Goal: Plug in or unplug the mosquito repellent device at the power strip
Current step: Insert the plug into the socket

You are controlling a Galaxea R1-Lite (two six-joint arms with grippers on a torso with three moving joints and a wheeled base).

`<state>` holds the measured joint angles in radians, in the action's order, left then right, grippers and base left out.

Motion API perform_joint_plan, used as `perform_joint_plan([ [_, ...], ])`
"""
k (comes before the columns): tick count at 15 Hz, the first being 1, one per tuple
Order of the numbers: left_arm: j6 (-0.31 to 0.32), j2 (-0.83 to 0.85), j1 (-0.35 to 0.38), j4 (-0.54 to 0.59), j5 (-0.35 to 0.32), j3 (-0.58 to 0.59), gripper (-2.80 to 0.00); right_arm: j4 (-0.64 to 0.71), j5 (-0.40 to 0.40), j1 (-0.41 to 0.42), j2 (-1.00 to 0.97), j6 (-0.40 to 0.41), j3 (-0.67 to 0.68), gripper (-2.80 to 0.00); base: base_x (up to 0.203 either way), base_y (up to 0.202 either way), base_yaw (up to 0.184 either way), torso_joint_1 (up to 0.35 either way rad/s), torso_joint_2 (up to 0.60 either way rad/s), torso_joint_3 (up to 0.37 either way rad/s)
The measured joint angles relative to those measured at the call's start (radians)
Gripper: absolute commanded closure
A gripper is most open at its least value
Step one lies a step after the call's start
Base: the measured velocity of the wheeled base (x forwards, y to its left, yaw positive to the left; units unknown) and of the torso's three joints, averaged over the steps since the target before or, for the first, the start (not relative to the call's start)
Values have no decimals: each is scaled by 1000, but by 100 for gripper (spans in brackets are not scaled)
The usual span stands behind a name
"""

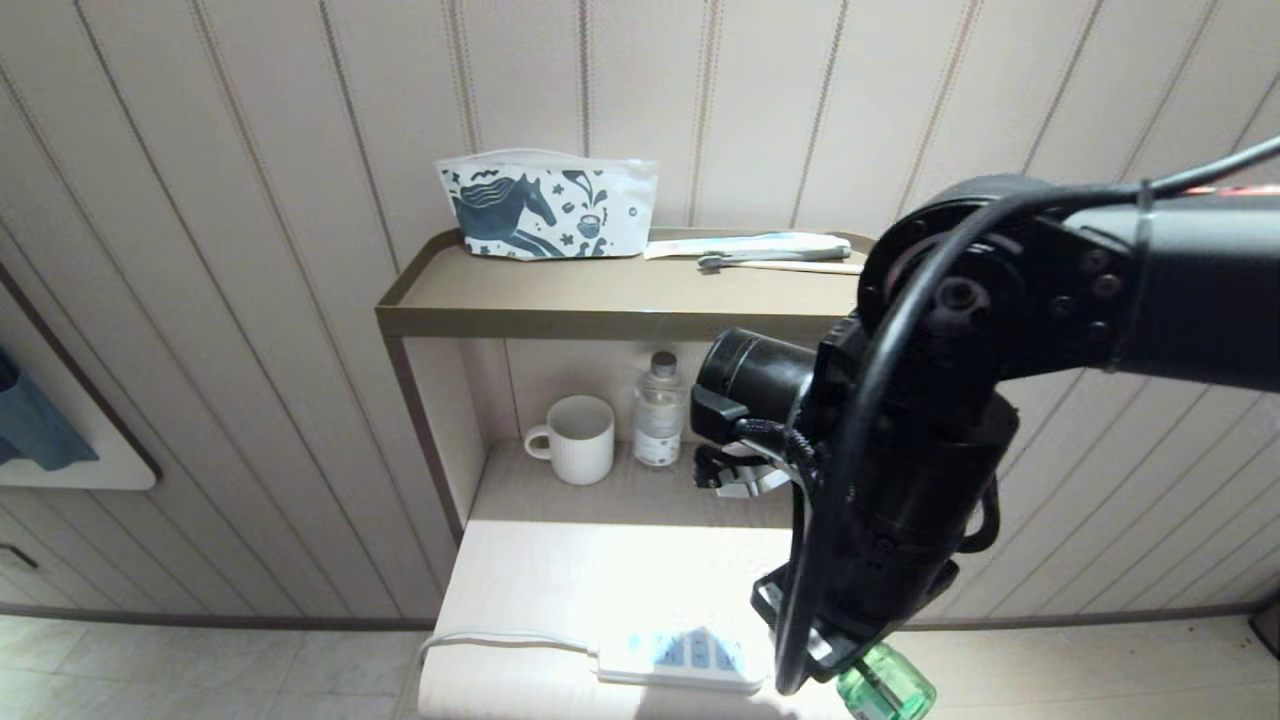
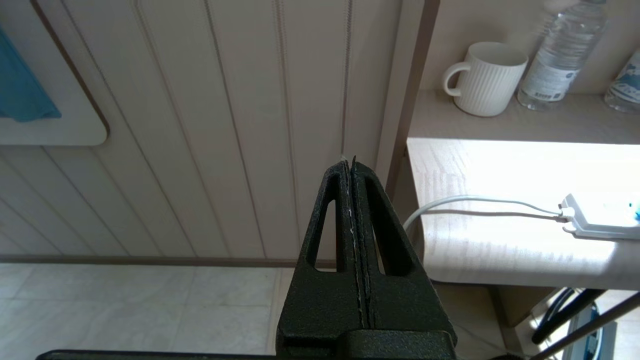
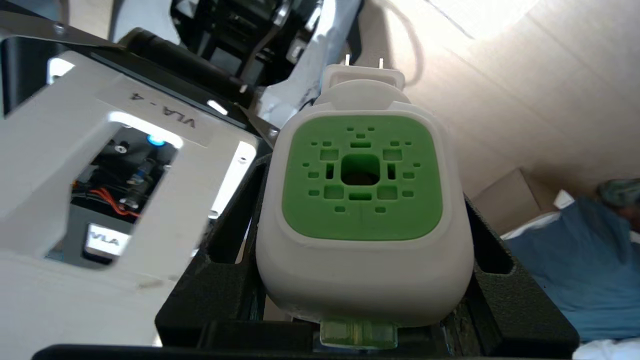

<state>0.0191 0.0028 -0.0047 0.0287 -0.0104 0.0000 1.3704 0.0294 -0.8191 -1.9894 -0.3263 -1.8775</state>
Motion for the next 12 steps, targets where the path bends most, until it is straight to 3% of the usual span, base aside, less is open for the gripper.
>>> perform_joint_plan([
  [3, -1, 0, 0, 0, -1, 0, 0, -2, 81, 6, -43, -9, -22, 0, 0, 0, 0, 0, 0, 0],
  [7, -1, -1, 0, 0, 0, 0, 0, -7, 88, 14, -100, -72, -36, 0, 0, 0, 0, 0, 0, 0],
  [12, -1, -1, 0, 0, 0, 0, 0, -9, 97, 54, -172, -76, -62, 0, 0, 0, 0, 0, 0, 0],
])
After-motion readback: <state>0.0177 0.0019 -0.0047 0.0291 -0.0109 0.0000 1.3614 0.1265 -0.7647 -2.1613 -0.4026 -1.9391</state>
